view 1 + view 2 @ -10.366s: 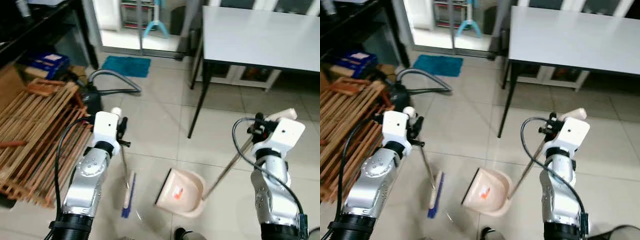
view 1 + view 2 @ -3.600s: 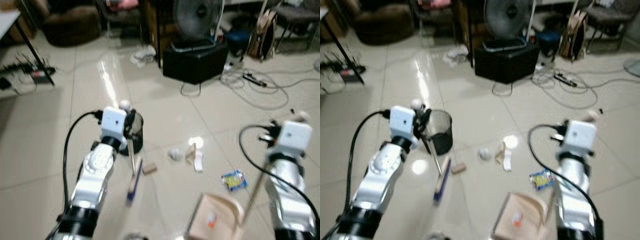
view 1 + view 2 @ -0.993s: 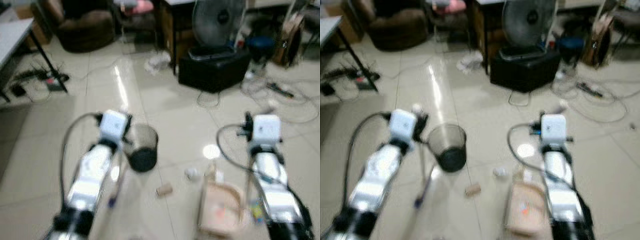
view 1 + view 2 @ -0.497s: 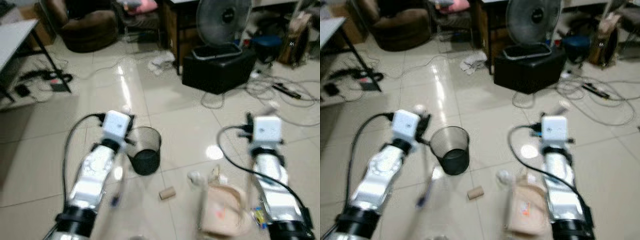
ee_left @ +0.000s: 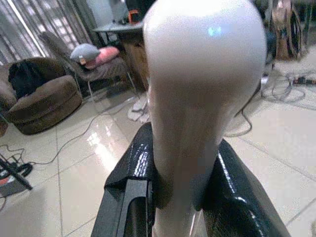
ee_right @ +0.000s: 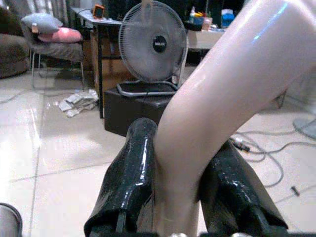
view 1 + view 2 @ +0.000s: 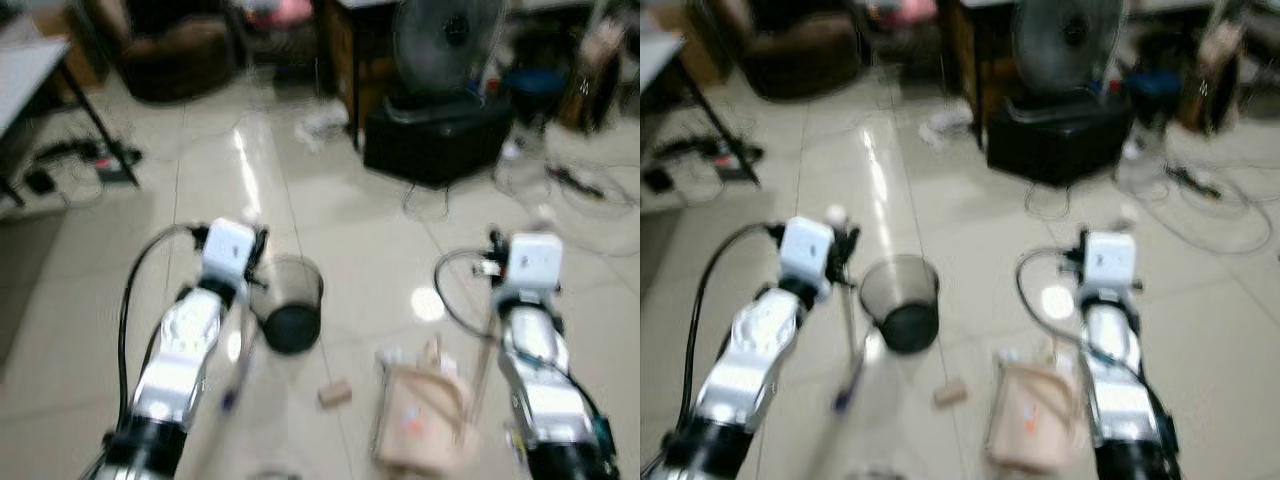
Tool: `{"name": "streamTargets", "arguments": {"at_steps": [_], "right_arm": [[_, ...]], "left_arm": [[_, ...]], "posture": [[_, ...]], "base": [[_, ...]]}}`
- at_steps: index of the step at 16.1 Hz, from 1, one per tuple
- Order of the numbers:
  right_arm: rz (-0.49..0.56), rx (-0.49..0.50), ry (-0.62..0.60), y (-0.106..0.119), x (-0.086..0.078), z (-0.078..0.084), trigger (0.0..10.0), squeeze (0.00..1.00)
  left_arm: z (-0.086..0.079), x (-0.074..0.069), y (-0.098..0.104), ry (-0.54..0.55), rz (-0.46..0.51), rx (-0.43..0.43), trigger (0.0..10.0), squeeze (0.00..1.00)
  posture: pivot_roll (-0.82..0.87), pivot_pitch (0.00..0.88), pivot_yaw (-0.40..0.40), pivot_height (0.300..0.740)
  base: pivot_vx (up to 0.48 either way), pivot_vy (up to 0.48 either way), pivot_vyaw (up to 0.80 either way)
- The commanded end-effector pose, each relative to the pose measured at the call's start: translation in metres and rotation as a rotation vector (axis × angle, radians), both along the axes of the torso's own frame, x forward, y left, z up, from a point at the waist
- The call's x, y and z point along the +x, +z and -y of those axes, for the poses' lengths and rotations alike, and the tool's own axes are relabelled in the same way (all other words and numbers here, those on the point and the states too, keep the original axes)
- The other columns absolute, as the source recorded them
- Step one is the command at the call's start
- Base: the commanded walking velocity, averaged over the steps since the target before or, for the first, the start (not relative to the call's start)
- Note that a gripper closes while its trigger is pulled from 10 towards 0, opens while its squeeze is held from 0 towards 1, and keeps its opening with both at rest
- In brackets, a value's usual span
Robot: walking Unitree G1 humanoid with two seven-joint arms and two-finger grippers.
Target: Sweep floor
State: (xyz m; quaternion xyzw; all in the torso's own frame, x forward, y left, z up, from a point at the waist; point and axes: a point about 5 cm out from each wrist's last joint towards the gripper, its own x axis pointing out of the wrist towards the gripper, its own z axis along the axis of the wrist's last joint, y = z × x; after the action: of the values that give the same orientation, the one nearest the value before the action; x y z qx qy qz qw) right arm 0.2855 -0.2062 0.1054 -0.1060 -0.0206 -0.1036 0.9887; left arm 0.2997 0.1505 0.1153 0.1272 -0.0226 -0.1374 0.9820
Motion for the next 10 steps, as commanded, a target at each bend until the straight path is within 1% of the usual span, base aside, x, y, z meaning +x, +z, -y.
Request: {"name": "streamTargets", "arguments": {"at_steps": [1, 6, 8, 9, 10], "right_arm": [[0.042, 0.008, 0.026, 0.007, 0.006, -0.01, 10.0, 0.0], [0.057, 0.007, 0.02, 0.003, 0.007, -0.013, 10.0, 0.0], [0.053, 0.01, 0.01, -0.001, 0.005, -0.01, 10.0, 0.0], [0.056, 0.015, 0.017, -0.001, 0.006, -0.011, 10.0, 0.0], [0.058, 0.016, 0.018, -0.002, 0.006, -0.011, 10.0, 0.0]], "left_arm": [[-0.012, -0.002, 0.005, 0.022, 0.022, 0.029, 10.0, 0.0], [-0.016, -0.006, 0.003, 0.024, 0.007, 0.036, 10.0, 0.0], [-0.016, -0.01, -0.003, 0.016, -0.018, 0.013, 10.0, 0.0], [-0.017, -0.012, -0.01, 0.01, -0.043, 0.065, 10.0, 0.0], [-0.018, -0.013, -0.013, 0.006, -0.046, 0.08, 10.0, 0.0]], "posture": [[0.07, 0.08, 0.063, 0.74], [0.07, 0.092, 0.068, 0.74], [0.07, 0.104, 0.06, 0.74], [0.08, 0.115, 0.057, 0.74], [0.08, 0.127, 0.055, 0.74]], "base": [[0.289, 0.0, 0.0], [0.288, 0.0, 0.0], [0.0, 0.0, 0.0], [0.0, 0.0, 0.0], [0.0, 0.0, 0.0]]}}
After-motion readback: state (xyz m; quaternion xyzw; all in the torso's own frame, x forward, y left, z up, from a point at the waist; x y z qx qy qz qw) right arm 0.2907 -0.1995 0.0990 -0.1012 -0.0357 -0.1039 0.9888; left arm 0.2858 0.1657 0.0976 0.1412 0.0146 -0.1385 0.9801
